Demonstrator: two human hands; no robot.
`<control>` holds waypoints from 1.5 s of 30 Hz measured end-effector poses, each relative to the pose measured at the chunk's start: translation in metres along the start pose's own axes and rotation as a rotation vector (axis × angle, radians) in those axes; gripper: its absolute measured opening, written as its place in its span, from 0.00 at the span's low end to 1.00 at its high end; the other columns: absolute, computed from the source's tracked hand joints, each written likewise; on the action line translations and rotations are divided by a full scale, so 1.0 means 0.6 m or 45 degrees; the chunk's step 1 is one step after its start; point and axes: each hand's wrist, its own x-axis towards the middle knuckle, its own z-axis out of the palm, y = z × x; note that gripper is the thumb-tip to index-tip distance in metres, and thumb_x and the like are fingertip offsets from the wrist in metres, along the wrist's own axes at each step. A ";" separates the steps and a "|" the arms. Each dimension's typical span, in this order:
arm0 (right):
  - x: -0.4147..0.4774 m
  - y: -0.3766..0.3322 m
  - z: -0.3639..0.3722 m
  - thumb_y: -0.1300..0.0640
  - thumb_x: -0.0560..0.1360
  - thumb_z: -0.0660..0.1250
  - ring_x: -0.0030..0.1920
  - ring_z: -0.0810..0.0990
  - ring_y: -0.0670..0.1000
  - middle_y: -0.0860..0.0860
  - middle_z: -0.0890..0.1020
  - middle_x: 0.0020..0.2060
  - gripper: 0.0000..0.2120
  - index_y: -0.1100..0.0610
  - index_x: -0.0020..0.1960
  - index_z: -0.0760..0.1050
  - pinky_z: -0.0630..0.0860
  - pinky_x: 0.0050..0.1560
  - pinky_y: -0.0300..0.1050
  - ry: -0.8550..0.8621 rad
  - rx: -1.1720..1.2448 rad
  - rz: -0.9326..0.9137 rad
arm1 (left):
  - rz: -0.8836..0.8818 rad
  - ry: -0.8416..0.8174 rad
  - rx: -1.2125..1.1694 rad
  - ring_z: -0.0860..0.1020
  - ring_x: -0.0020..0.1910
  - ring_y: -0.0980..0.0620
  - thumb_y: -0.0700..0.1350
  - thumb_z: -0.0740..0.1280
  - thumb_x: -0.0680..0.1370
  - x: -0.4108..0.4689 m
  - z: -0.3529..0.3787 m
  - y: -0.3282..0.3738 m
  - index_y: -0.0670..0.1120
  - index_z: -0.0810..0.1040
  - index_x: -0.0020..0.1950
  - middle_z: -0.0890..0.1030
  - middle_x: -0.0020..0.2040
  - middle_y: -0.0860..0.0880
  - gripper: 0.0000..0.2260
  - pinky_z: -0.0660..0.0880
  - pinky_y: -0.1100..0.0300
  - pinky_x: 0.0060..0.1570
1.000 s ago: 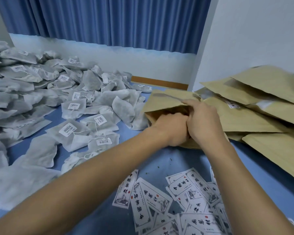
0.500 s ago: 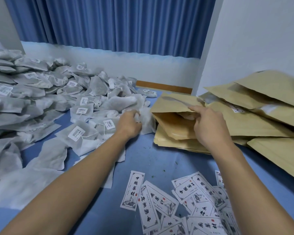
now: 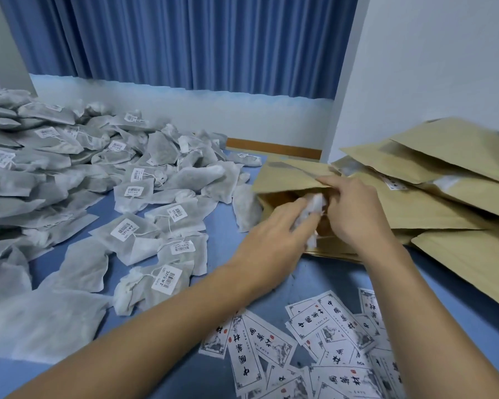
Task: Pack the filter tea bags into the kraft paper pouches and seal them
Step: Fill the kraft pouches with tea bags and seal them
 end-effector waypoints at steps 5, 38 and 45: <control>-0.016 -0.022 0.008 0.70 0.74 0.57 0.55 0.79 0.61 0.56 0.83 0.55 0.29 0.45 0.64 0.80 0.76 0.56 0.46 0.031 0.009 -0.129 | -0.716 -0.520 -0.174 0.71 0.70 0.38 0.46 0.59 0.84 0.122 0.038 -0.026 0.42 0.69 0.73 0.72 0.71 0.38 0.18 0.68 0.47 0.68; 0.000 0.018 0.025 0.69 0.76 0.56 0.42 0.70 0.58 0.57 0.79 0.47 0.28 0.44 0.68 0.76 0.67 0.45 0.44 0.099 -0.162 0.059 | -1.287 0.249 -0.713 0.77 0.58 0.51 0.45 0.76 0.74 0.015 0.049 -0.145 0.49 0.81 0.56 0.80 0.54 0.52 0.12 0.70 0.62 0.55; 0.000 0.018 0.022 0.68 0.76 0.57 0.52 0.78 0.64 0.60 0.81 0.53 0.27 0.44 0.67 0.77 0.69 0.48 0.44 0.080 -0.129 0.063 | -0.160 0.889 -0.398 0.73 0.63 0.43 0.38 0.72 0.77 -0.018 -0.004 -0.045 0.43 0.81 0.59 0.70 0.63 0.42 0.10 0.69 0.55 0.65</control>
